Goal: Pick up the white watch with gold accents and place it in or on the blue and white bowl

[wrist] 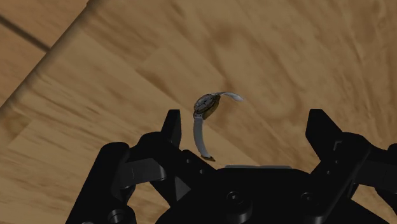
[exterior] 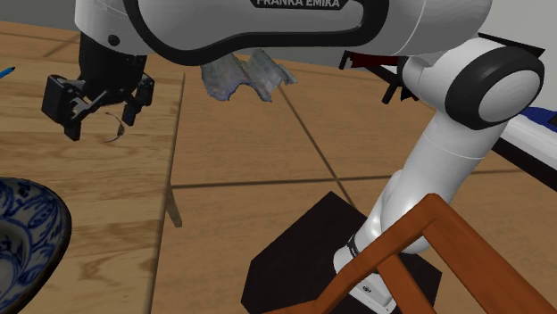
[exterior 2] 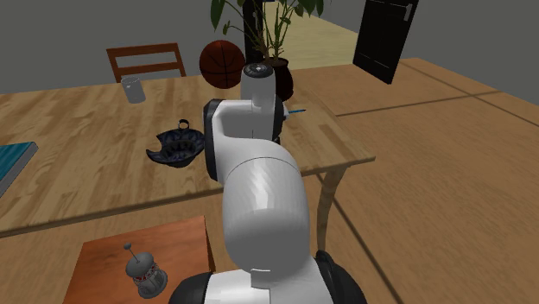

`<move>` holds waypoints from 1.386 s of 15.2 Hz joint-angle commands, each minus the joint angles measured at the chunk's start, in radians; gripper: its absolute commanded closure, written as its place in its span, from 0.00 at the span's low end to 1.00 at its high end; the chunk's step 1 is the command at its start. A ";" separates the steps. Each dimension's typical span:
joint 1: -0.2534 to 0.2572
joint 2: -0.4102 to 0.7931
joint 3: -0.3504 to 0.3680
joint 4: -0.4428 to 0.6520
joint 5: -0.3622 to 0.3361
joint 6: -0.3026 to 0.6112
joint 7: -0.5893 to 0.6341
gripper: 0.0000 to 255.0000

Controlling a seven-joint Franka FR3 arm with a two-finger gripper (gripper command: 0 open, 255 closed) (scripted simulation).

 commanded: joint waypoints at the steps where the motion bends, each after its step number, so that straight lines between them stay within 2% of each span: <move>1: 0.000 0.000 0.000 0.000 0.000 0.000 0.000 0.00; 2: 0.000 0.000 0.000 0.000 0.000 0.000 0.000 1.00; 11: 0.000 0.000 0.000 0.000 0.000 0.000 0.000 1.00; 21: 0.009 0.025 0.004 0.163 -0.018 -0.141 0.012 1.00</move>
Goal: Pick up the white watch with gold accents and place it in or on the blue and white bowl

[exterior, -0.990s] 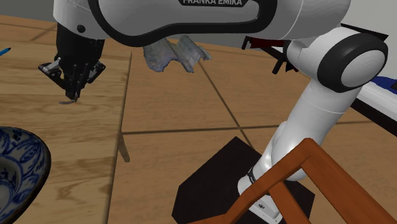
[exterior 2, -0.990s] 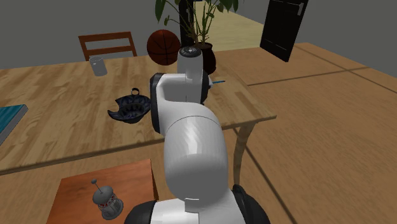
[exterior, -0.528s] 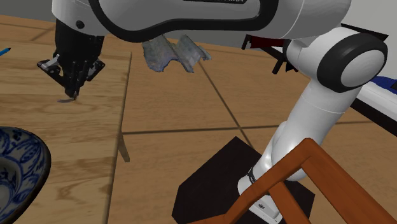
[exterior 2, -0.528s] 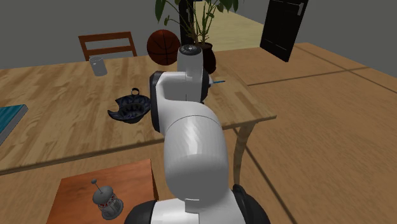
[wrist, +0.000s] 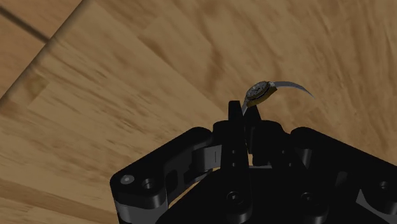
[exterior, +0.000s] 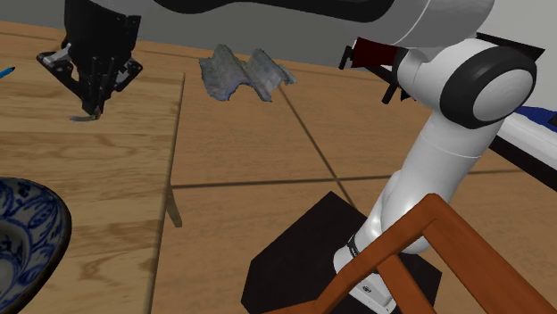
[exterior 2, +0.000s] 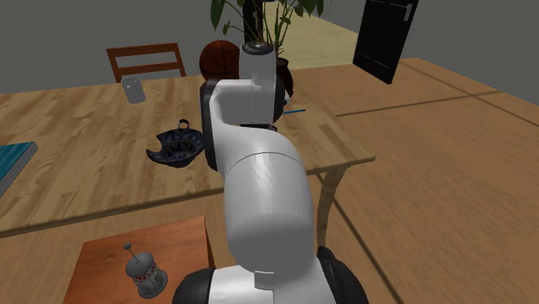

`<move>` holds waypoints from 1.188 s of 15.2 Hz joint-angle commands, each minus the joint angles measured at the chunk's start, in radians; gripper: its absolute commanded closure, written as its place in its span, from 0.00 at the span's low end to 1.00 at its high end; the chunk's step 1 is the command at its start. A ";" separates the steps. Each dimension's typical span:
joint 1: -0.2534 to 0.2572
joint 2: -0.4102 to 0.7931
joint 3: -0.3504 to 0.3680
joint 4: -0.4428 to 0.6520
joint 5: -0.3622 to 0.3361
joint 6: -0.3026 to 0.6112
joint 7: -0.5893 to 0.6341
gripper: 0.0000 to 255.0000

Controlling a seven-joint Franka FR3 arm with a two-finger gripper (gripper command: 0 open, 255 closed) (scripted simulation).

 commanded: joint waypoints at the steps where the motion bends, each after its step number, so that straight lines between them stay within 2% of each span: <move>1: 0.002 0.004 0.001 0.031 -0.003 -0.028 0.002 1.00; 11: 0.031 0.070 0.010 0.249 -0.048 -0.188 0.026 1.00; 18: 0.079 0.152 0.017 0.456 -0.104 -0.324 0.047 1.00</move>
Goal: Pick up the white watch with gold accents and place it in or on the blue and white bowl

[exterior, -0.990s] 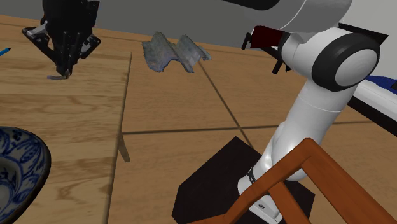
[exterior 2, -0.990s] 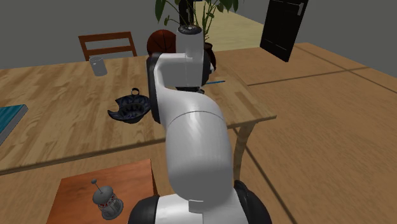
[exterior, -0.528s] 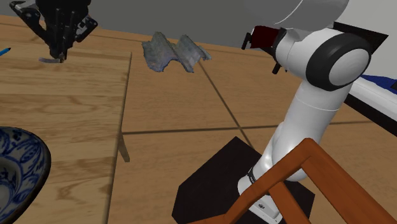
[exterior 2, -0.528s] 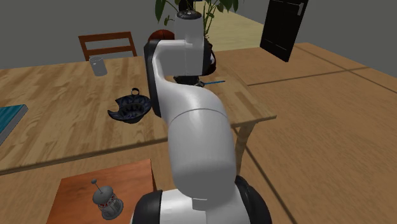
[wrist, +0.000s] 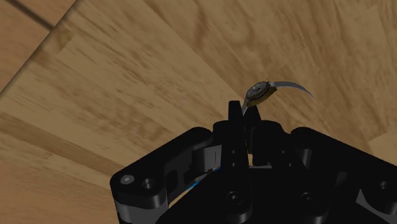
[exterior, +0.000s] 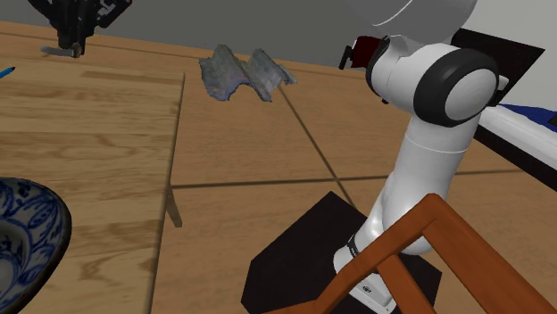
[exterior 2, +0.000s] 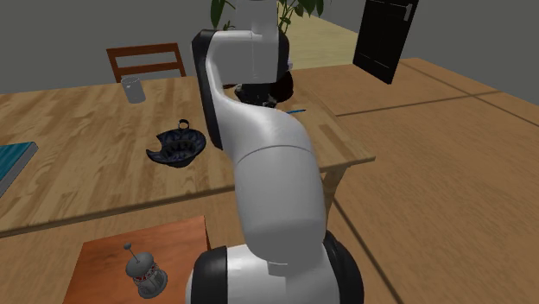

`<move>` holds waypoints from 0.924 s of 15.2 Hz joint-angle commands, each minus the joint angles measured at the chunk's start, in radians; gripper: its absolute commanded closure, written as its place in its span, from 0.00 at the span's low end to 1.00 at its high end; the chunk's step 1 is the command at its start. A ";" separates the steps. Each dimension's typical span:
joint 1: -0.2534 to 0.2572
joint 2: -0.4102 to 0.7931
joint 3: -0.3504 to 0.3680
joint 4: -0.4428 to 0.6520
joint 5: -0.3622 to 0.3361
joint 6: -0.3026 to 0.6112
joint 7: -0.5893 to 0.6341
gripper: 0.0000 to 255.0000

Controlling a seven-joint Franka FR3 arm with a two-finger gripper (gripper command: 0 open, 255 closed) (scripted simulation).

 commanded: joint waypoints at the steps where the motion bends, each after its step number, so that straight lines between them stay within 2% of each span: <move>1: 0.014 0.020 0.001 0.049 -0.015 -0.032 0.006 1.00; 8: 0.131 0.005 0.045 0.027 -0.071 -0.031 0.161 1.00; 14: 0.274 0.056 0.080 0.096 -0.164 -0.071 0.304 1.00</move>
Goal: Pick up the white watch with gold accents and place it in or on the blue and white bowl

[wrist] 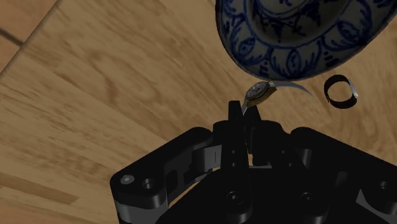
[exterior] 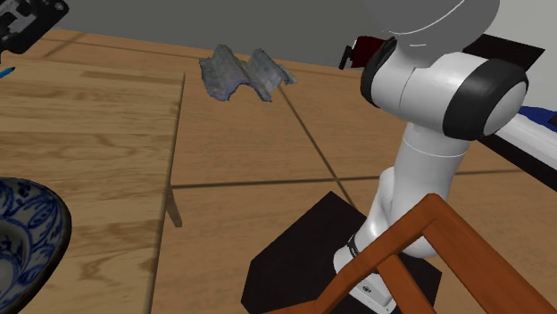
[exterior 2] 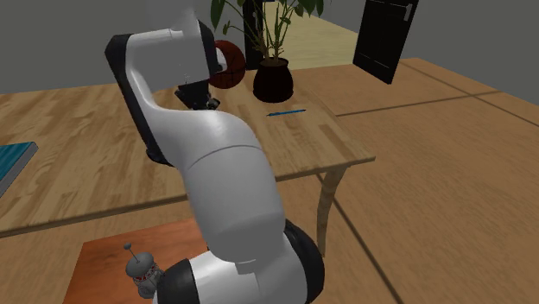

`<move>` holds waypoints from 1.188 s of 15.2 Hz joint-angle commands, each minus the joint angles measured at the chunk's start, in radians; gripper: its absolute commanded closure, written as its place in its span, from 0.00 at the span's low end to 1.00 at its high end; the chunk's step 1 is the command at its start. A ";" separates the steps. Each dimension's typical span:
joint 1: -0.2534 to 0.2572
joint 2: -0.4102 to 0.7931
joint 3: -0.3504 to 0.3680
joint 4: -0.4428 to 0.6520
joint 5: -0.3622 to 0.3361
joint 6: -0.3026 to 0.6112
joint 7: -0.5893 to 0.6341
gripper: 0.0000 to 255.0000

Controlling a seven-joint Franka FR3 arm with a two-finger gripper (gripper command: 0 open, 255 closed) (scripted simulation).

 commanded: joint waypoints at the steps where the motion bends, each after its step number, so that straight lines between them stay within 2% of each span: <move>1: 0.063 0.043 0.009 0.060 -0.048 -0.029 0.048 1.00; 4: 0.165 0.101 0.016 0.144 -0.115 -0.072 0.116 1.00; 7: 0.296 0.184 0.008 0.280 -0.194 -0.136 0.171 1.00; 12: 0.187 0.082 0.029 0.038 -0.119 0.004 0.186 1.00; 18: 0.120 0.009 0.034 -0.149 -0.067 0.128 0.190 1.00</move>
